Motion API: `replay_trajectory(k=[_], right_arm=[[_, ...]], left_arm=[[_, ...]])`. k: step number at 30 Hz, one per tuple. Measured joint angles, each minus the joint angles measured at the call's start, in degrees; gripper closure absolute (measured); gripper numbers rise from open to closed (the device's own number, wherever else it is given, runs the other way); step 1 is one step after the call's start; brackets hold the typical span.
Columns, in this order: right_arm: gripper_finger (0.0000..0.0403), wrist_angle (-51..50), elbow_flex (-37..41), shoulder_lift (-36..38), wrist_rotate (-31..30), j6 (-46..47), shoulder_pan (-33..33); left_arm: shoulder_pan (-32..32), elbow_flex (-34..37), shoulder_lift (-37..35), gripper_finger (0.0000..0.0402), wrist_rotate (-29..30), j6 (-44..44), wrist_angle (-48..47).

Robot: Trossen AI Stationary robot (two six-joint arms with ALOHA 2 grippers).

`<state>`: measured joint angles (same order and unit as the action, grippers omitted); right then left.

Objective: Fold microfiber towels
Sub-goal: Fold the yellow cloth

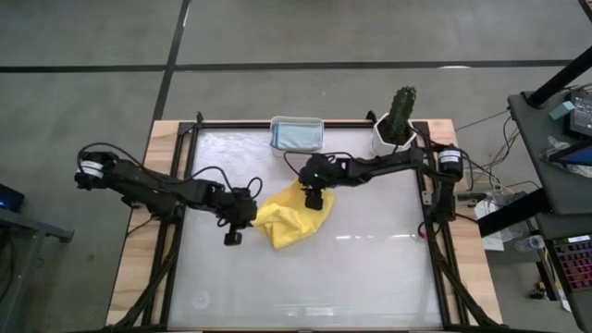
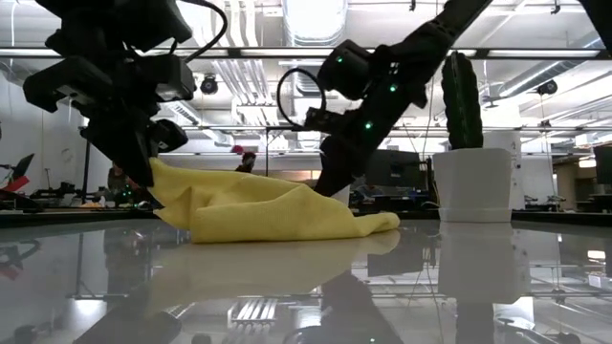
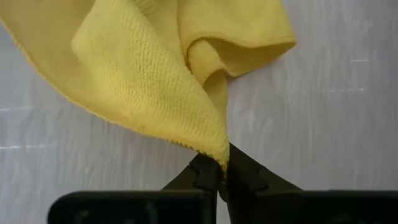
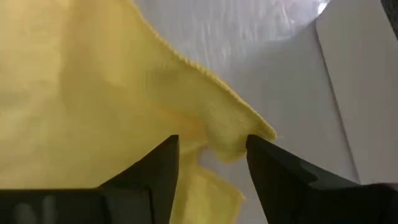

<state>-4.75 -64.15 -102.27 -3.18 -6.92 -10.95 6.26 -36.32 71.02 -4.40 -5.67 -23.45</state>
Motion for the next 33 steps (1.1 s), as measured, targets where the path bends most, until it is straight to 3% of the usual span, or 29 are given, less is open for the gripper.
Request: replay_trajectory(k=[10,21,27,33], right_arm=[[0.0214,-10.3,-6.9,-0.1,0.0,-7.5,-0.6],[0.0186,-10.3,-10.0,-0.2,0.6,-11.4,-2.6],[0.0195,-8.5,-9.9,-2.9,8.0,-12.5,-4.1],[0.0227,-6.5,-10.5,-5.8,8.4,-13.9,-4.2]], left_arm=[[0.0,0.0,0.0,0.0402,0.0,0.0,0.1],[0.0,0.0,0.0,0.0402,0.0,0.0,0.2],[0.0,0.0,0.0,0.0402,0.0,0.0,0.3],[0.0,0.0,0.0,0.0402,0.0,-0.1,0.3]])
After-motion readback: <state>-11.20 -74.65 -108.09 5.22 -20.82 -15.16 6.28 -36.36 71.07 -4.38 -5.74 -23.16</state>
